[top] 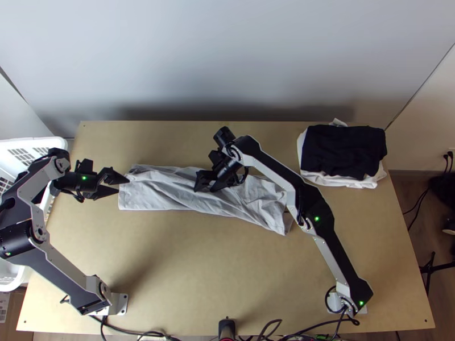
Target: Fold the t-shirt
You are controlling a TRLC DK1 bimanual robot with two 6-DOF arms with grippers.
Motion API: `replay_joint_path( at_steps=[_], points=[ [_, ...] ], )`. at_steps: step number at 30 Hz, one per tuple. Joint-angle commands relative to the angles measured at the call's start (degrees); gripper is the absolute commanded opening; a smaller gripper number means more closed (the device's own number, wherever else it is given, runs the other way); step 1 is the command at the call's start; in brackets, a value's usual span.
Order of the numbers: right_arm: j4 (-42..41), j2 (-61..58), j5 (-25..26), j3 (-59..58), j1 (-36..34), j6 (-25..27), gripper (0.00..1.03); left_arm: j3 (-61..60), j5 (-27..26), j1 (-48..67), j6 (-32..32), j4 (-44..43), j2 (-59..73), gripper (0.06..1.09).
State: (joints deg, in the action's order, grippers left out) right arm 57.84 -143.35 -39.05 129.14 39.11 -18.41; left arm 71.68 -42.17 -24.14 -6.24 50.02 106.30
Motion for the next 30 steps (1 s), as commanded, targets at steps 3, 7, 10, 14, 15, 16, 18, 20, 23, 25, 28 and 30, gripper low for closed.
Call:
replay_joint_path(
  at_steps=[3, 7, 10, 14, 15, 16, 18, 20, 23, 25, 28, 30],
  points=[
    [0.5, -0.1, 0.5, 0.1, -0.4, 0.1, 0.97, -2.9, 6.4, 0.0, -3.6, -3.5, 1.0, 1.02],
    [0.4, 0.0, 0.5, 0.1, -0.4, 0.2, 0.97, -3.8, 6.4, 0.8, -3.5, -4.7, 1.4, 1.02],
    [0.5, 0.0, 0.5, 0.2, -0.7, 0.5, 0.97, -3.4, 5.3, 0.8, -2.4, -4.9, 2.2, 1.02],
    [0.4, 0.0, 0.6, 0.4, -0.9, 0.6, 0.97, -3.6, 2.1, 2.3, -1.3, -5.1, 1.6, 1.02],
    [0.4, 0.0, 0.6, 0.4, -1.0, 0.6, 0.97, -3.4, 0.6, 2.9, -0.2, -5.5, 1.5, 1.02],
    [0.4, 0.0, 0.6, 0.4, -1.1, 0.6, 0.97, -2.9, -0.7, 3.7, 0.7, -5.5, 1.5, 1.02],
    [0.4, 0.0, 0.6, 0.4, -1.3, 0.6, 0.97, -2.1, -2.7, 5.9, 2.4, -5.8, 1.6, 1.02],
    [0.4, -0.1, 0.6, 0.4, -1.6, 0.6, 0.97, -1.3, -3.5, 8.8, 4.1, -6.3, 1.8, 1.03],
    [0.4, 0.0, 0.6, 0.7, -1.9, 0.6, 0.97, -0.1, -4.6, 13.0, 7.1, -7.7, 2.4, 1.03],
    [0.4, 0.0, 0.6, 0.7, -2.4, 0.6, 0.97, 0.5, -5.8, 15.7, 8.4, -7.8, 2.7, 1.02],
    [0.4, 0.1, 0.7, 0.7, -3.3, 0.6, 0.97, 0.8, -6.4, 19.8, 10.6, -9.2, 2.5, 1.02],
    [0.4, 0.2, 0.7, 0.8, -4.2, 0.7, 0.97, 0.8, -8.0, 22.2, 12.6, -10.3, 2.4, 0.94]
  ],
)
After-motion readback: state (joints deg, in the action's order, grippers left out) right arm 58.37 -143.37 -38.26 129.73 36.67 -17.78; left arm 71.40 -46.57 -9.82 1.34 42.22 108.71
